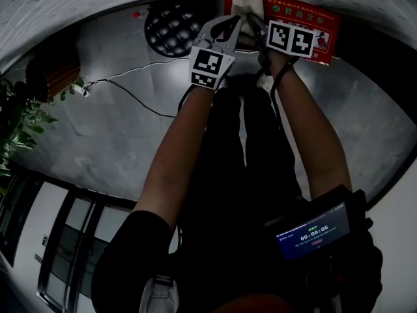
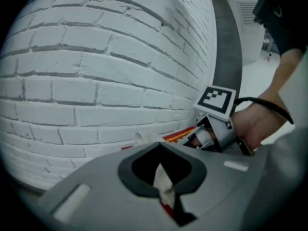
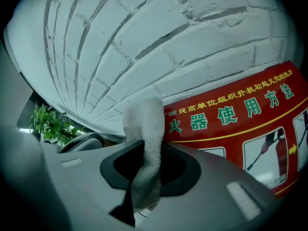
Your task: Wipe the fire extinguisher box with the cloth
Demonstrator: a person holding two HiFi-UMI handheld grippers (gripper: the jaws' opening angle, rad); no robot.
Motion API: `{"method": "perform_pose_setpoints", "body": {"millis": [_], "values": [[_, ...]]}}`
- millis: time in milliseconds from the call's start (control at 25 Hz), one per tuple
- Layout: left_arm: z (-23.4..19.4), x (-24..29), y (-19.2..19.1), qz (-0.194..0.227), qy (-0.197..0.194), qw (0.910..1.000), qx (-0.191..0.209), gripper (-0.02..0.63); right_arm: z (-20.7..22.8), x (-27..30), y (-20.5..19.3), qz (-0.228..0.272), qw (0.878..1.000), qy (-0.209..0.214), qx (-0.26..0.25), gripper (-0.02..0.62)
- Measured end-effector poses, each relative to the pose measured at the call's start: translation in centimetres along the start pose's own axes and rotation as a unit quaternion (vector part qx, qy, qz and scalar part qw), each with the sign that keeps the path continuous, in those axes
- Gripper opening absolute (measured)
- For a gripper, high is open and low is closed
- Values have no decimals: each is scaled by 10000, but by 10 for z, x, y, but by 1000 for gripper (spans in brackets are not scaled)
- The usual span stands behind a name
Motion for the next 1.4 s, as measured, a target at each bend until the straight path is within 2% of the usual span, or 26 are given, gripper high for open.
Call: {"method": "perform_pose_setpoints", "body": {"millis": [200,480,680,800,1040,1400], "values": [[18,19,-10,-231,7,9997,-90,-2,4,-5,1,-68,9998,-79,-139,92],[53,46,-13,-336,-187,9993,-44,-2,36,-32,4,36,10000,48,39,93],[84,66,-17,-418,-356,9985,-29,-2,62,-53,7,56,10000,-56,-15,94],[100,80,-15,-430,-406,9983,-3,-2,82,-70,12,123,9997,-195,-40,94],[131,110,-6,-441,-486,9978,-56,-2,117,-101,20,91,9971,-619,-436,94],[176,141,8,-473,-681,9966,-10,-2,171,-151,32,297,9948,-947,-246,94]]}}
Point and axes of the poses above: the fingertips, and each gripper's own axes: x forward along the fingers, z to its right, y out of its top, the point moved 4 cm from there along -x, backward along the fingers, and after that the axes turned 4 degrees about z, right-handed, at the moved point
